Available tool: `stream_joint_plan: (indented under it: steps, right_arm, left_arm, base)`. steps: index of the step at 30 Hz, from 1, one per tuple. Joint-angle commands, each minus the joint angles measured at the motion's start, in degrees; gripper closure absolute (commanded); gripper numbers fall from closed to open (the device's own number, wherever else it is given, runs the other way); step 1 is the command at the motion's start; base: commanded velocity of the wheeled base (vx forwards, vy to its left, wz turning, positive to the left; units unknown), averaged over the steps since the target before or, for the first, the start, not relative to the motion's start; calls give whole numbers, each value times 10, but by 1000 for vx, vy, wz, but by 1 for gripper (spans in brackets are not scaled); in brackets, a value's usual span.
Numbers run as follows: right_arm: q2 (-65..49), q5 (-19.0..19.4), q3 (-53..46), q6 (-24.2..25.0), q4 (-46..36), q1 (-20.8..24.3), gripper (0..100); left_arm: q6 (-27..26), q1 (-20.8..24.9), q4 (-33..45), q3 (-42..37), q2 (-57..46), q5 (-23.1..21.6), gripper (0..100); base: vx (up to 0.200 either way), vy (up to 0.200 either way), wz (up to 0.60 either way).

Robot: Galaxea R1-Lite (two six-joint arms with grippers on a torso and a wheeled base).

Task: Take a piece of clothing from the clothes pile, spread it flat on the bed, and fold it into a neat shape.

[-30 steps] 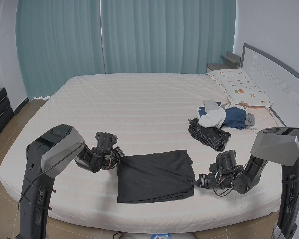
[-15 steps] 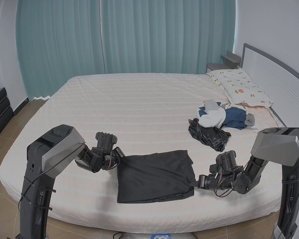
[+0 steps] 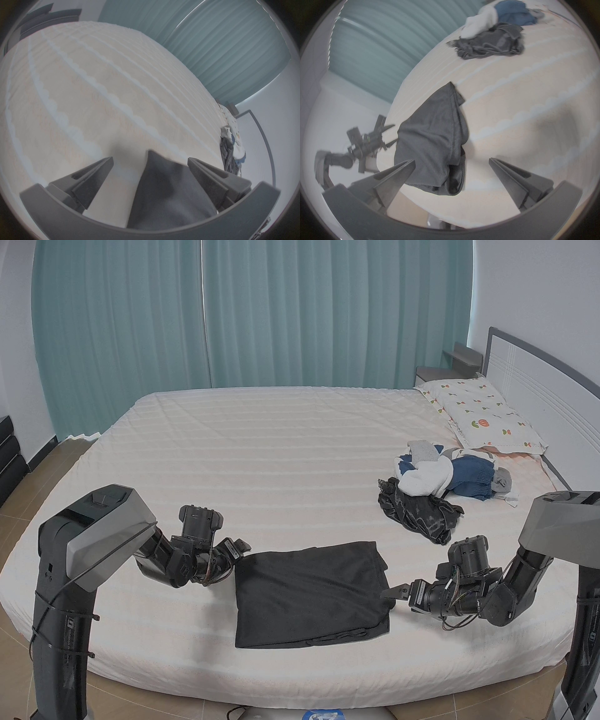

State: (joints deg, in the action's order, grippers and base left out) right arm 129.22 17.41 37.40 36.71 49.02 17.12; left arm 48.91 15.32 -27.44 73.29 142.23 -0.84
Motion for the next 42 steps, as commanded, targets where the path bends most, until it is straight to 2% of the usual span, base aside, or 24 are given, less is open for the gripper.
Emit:
stream_joint_plan:
  steps: [1,2,5,8,12,14,16,21,27,42]
  right_arm:
    - [-22,-27,-29,81,35,-13,0]
    - [-19,-41,-29,118,51,-14,0]
    - [2,-55,-33,179,91,-16,0]
    - [24,-55,-40,202,140,-29,0]
    - [37,-55,-59,202,194,-30,0]
    - [42,-53,-68,202,215,-30,0]
    - [43,-51,-76,202,222,-28,0]
    - [50,-54,-80,202,236,-23,0]
    - [59,-55,-93,194,260,-23,0]
    - [61,-54,-96,194,271,-23,0]
  left_arm:
    - [-3,1,-20,-61,-53,-36,0]
    - [-3,5,-31,-66,-54,-35,0]
    - [-4,13,-31,-68,-56,-31,0]
    - [-3,14,-31,-71,-62,-23,0]
    - [0,10,-33,-88,-63,-6,0]
    - [2,8,-40,-122,-62,14,0]
    - [8,3,-58,-143,-62,13,0]
    - [57,3,-118,-168,-63,17,0]
    - [60,6,-121,-172,-62,17,0]
    - [63,6,-120,-163,-62,17,0]
  base:
    - [0,0,0]
    - [0,0,0]
    - [0,0,0]
    - [0,0,0]
    - [0,0,0]
    - [0,0,0]
    - [0,0,0]
    - [0,0,0]
    - [-100,0,0]
    - [0,0,0]
